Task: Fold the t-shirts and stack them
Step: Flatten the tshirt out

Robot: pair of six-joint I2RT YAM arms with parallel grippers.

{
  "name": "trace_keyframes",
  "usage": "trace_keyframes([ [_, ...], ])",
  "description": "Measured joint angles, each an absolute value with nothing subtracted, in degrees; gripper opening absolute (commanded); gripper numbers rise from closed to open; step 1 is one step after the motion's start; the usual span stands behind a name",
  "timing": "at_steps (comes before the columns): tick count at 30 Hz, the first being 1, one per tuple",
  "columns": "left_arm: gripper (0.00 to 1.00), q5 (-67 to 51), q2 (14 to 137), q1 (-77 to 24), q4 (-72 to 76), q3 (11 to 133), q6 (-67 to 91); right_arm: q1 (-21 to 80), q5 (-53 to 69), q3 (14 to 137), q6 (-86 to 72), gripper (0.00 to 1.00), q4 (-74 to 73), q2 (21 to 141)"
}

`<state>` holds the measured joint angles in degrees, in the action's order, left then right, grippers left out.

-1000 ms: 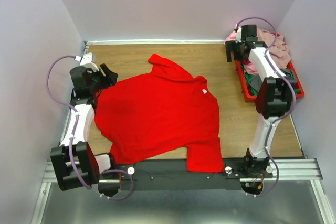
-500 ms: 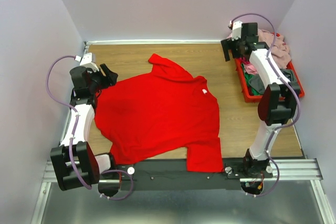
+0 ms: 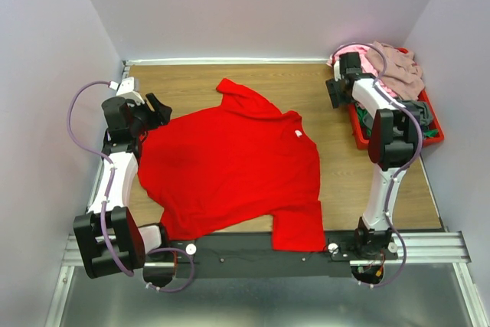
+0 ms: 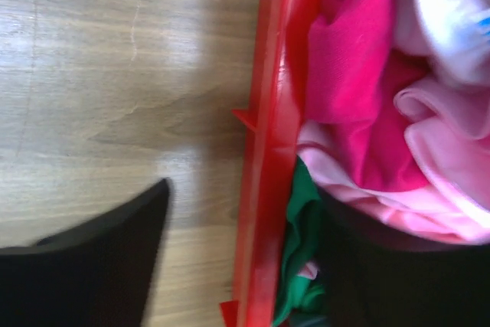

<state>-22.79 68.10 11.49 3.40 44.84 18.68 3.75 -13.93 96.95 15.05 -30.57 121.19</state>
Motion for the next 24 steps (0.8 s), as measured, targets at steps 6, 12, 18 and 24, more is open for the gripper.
trace_keyframes([
  [6,0.7,-22.83,68.1,11.49,3.42,44.84,18.68,3.01,-13.08,96.31,14.26,0.26,-30.33,121.51],
  [12,0.7,-22.83,68.1,11.49,3.42,44.84,18.68,2.55,-12.4,96.33,12.34,0.34,-30.3,121.51],
  [18,0.7,-22.83,68.1,11.49,3.44,44.84,18.68,3.16,-12.62,96.47,12.49,0.47,-30.63,121.51],
  [24,0.7,-22.83,68.1,11.49,3.44,44.84,18.68,3.97,-10.7,96.55,13.87,0.73,-32.4,118.96],
])
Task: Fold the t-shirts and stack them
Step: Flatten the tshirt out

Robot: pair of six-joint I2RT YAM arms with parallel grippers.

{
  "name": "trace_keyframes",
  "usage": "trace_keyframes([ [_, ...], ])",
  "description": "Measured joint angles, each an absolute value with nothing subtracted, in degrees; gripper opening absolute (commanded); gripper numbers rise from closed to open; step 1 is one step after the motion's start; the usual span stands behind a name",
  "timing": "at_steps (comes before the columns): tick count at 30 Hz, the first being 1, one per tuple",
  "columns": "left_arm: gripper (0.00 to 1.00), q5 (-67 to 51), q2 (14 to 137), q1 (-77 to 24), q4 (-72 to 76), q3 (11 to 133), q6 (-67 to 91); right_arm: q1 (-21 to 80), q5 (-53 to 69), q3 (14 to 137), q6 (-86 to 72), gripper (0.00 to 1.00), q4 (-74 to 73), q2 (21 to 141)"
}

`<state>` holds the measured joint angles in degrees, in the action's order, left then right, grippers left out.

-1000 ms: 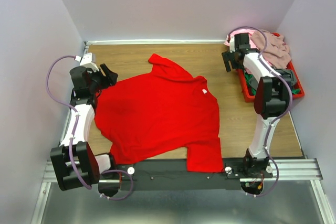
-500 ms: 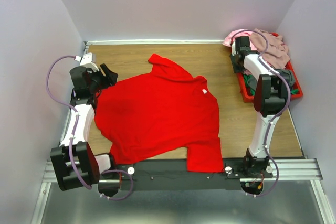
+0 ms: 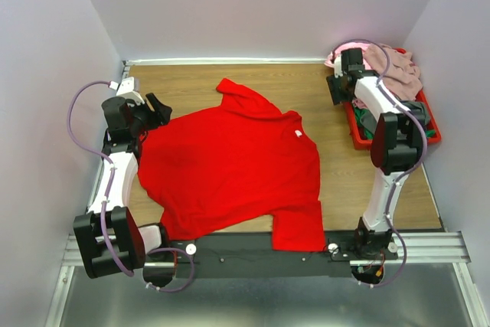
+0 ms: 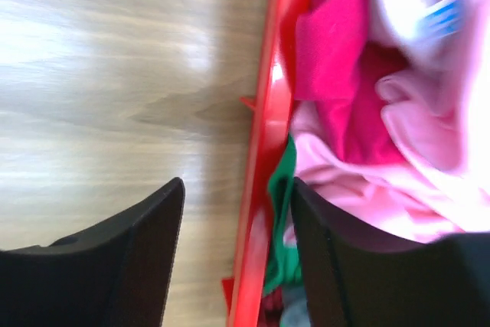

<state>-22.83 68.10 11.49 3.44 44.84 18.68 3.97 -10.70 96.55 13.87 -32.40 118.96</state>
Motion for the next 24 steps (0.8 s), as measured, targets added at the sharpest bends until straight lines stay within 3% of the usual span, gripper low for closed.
trace_keyframes([
  [5,0.7,-22.81,68.1,11.49,3.44,44.84,18.65,5.61,-4.95,100.6,16.88,1.0,-34.24,112.75],
  [6,0.7,-22.81,68.1,11.49,3.44,44.84,18.65,5.96,-2.94,101.19,17.54,1.0,-34.2,111.37],
  [11,0.7,-22.76,68.07,11.49,3.44,44.84,18.63,7.25,20.47,101.45,21.17,1.0,-33.82,105.45],
  [15,0.7,-22.68,68.07,11.49,3.4,44.84,18.59,9.28,38.46,105.21,21.37,0.93,-35.22,111.7],
  [19,0.7,-22.13,68.03,11.49,3.36,44.84,18.44,12.91,36.97,115.42,18.79,0.8,-37.19,126.85],
  [24,0.7,-21.5,68.03,11.49,3.33,44.84,18.41,17.02,26.74,120.64,13.58,0.77,-39.99,138.98],
])
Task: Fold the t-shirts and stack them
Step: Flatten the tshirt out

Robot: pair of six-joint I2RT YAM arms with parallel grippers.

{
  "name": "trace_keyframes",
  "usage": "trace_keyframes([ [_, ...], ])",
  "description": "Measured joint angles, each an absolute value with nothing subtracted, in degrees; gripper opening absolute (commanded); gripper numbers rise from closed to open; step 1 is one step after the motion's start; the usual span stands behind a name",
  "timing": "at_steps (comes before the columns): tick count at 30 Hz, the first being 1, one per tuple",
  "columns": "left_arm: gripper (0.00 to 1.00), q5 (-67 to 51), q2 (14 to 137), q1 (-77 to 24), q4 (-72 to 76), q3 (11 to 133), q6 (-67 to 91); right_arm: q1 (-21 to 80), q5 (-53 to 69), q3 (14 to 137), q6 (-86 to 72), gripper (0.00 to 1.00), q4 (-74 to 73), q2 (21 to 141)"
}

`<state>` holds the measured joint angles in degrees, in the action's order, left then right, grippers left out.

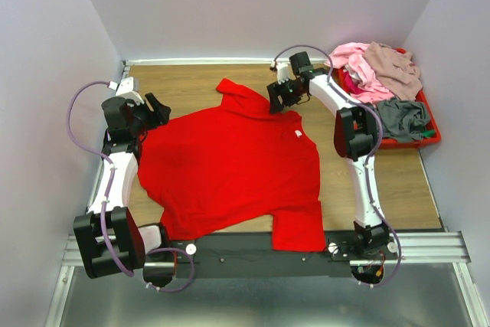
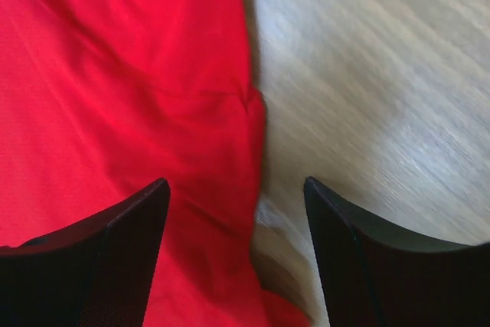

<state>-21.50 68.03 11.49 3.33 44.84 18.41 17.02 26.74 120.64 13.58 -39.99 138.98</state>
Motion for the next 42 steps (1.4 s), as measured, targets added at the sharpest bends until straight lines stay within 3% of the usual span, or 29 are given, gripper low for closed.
trace_keyframes([
  [4,0.7,-21.47,68.03,11.49,3.33,44.84,18.41,18.06,21.45,122.65,10.66,0.7,-40.34,140.16],
  [6,0.7,-21.47,68.03,11.49,3.33,44.84,18.41,17.89,20.49,122.61,9.78,0.58,-40.49,140.16],
  [11,0.7,-21.5,68.03,11.49,3.33,44.84,18.41,17.39,20.88,120.44,8.67,0.44,-40.21,140.11],
  [15,0.7,-21.5,68.03,11.49,3.33,44.84,18.41,17.08,22.39,117.36,8.64,0.2,-39.57,138.76],
  [21,0.7,-21.5,68.03,11.49,3.33,44.84,18.41,17.12,21.78,112.05,9.02,0.01,-39.75,135.59],
  [34,0.7,-21.56,67.57,11.49,3.38,44.84,18.46,13.67,14.11,87.68,13.69,0.01,-41.15,119.09],
  [35,0.7,-21.61,67.55,11.49,3.38,44.84,18.46,13.32,13.72,86.26,14.28,0.09,-41.3,118.15],
  [36,0.7,-21.61,67.53,11.49,3.38,44.84,18.46,13.04,13.39,85.21,15.03,0.33,-41.41,117.34],
  [39,0.7,-21.69,67.48,11.49,3.4,44.84,18.48,12.29,12.19,83.9,17.63,0.58,-42.98,115.15],
  [42,0.7,-21.71,67.48,11.49,3.4,44.84,18.48,12.27,12.12,87.09,18.76,0.64,-44.07,115.26],
])
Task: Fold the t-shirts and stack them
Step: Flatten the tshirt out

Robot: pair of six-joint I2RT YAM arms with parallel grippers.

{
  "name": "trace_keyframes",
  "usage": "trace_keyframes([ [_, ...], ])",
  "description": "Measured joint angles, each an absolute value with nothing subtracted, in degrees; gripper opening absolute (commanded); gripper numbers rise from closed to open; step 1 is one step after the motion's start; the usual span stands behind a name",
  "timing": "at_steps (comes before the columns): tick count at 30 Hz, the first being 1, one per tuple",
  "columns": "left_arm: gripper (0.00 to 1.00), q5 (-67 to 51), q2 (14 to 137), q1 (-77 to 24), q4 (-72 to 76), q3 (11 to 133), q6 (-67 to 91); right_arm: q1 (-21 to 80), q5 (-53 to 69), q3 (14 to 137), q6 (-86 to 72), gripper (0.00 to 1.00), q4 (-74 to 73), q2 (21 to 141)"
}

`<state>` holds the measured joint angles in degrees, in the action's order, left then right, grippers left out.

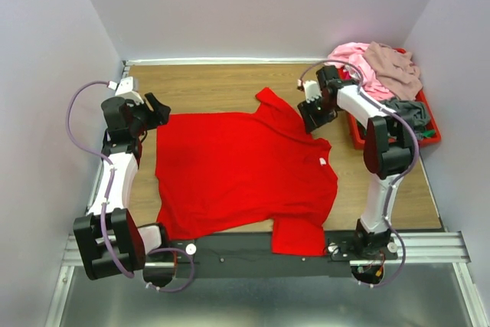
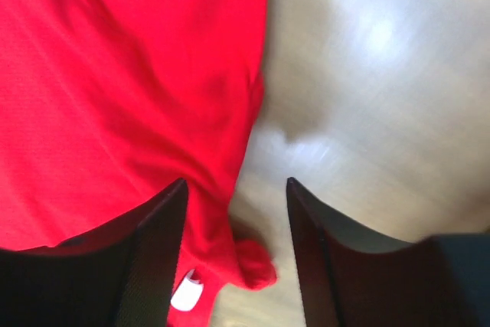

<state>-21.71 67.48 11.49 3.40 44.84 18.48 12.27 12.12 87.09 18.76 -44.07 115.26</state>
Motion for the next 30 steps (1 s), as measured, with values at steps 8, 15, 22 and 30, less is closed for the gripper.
trace_keyframes([
  [8,0.7,-21.69,67.48,11.49,3.51,44.82,18.46,12.27,21.87,115.39,13.39,0.66,-42.85,130.65],
  [15,0.7,-21.69,67.55,11.49,3.55,44.82,18.46,12.19,25.69,130.72,3.25,0.66,-40.42,145.73],
  [22,0.7,-21.69,68.71,11.49,3.55,44.82,18.46,12.05,27.68,135.5,-3.73,0.65,-36.95,149.62],
  [30,0.69,-21.65,69.6,11.49,3.55,44.82,18.44,12.12,34.13,140.86,-9.67,0.62,-32.58,154.78],
])
